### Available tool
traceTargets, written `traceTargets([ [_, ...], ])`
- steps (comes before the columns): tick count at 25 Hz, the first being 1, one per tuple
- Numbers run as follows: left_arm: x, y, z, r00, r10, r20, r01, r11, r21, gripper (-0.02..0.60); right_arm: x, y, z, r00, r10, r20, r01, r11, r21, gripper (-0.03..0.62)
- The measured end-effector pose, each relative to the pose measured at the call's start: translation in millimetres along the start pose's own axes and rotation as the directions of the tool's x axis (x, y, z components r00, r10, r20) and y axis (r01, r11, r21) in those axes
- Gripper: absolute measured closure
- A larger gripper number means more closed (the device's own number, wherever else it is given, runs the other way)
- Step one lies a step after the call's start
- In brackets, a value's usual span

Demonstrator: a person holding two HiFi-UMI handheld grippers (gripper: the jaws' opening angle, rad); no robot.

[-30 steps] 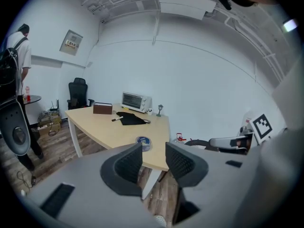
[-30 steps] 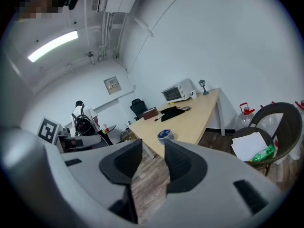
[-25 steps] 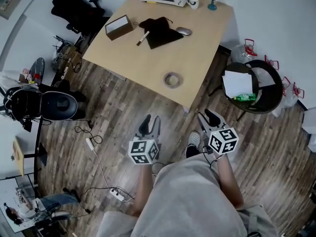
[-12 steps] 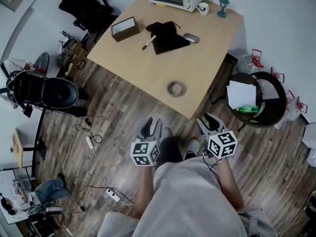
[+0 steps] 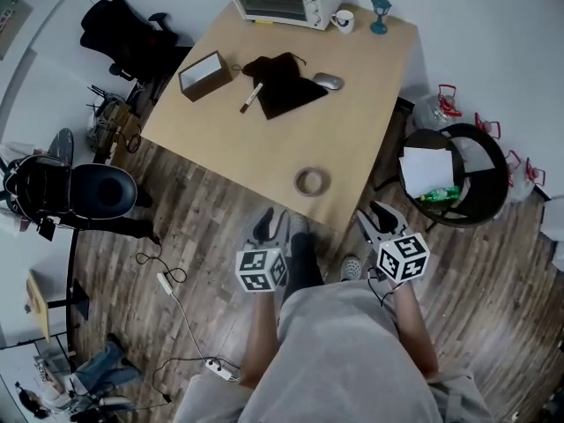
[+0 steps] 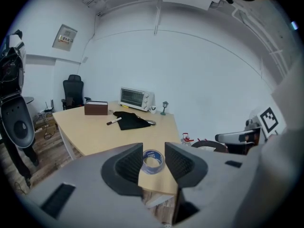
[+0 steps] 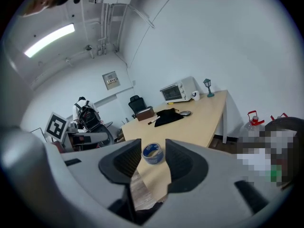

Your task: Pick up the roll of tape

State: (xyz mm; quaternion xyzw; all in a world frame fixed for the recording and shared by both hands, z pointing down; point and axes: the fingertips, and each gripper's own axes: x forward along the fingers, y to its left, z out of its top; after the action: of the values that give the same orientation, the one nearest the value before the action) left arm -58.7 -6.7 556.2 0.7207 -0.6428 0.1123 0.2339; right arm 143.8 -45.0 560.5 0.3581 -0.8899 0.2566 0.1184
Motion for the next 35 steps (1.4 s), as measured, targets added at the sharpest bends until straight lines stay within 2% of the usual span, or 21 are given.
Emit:
traceTargets([
  [5, 45.2, 12.7, 14.6, 0.997, -0.068, -0.034, 0.067, 0.997, -0.031, 0.445, 16.8, -8.6, 11.2, 0.998, -0.065, 0.005, 0.065, 0.997, 0.033, 0.431],
  [9, 77.8, 18.0, 20.6, 0.991, -0.113, -0.076, 0.113, 0.994, -0.001, 0.445, 32.2, -13.8, 26.1, 0.995, -0.096, 0.041, 0.093, 0.993, 0.07, 0.431],
  [19, 133.4, 31.9, 11.5, 0.964, -0.192, -0.184, 0.199, 0.98, 0.023, 0.444, 62.5, -18.5, 33.2, 0.988, -0.15, 0.017, 0.149, 0.985, 0.083, 0.431],
  [26, 161.3, 27.0, -16.1, 0.915, -0.247, -0.319, 0.287, 0.954, 0.085, 0.443, 76.8, -16.8, 56.5, 0.99, -0.144, 0.007, 0.143, 0.989, 0.038, 0.431],
  [32, 174.5, 19.0, -41.8, 0.864, -0.269, -0.426, 0.363, 0.919, 0.156, 0.443, 74.6, -14.5, 41.2, 0.987, -0.162, -0.016, 0.163, 0.983, 0.082, 0.431],
  [35, 180.6, 17.3, -55.4, 0.837, -0.253, -0.485, 0.394, 0.894, 0.213, 0.445, 71.6, -23.5, 39.4, 0.981, -0.191, -0.02, 0.192, 0.976, 0.105, 0.431],
])
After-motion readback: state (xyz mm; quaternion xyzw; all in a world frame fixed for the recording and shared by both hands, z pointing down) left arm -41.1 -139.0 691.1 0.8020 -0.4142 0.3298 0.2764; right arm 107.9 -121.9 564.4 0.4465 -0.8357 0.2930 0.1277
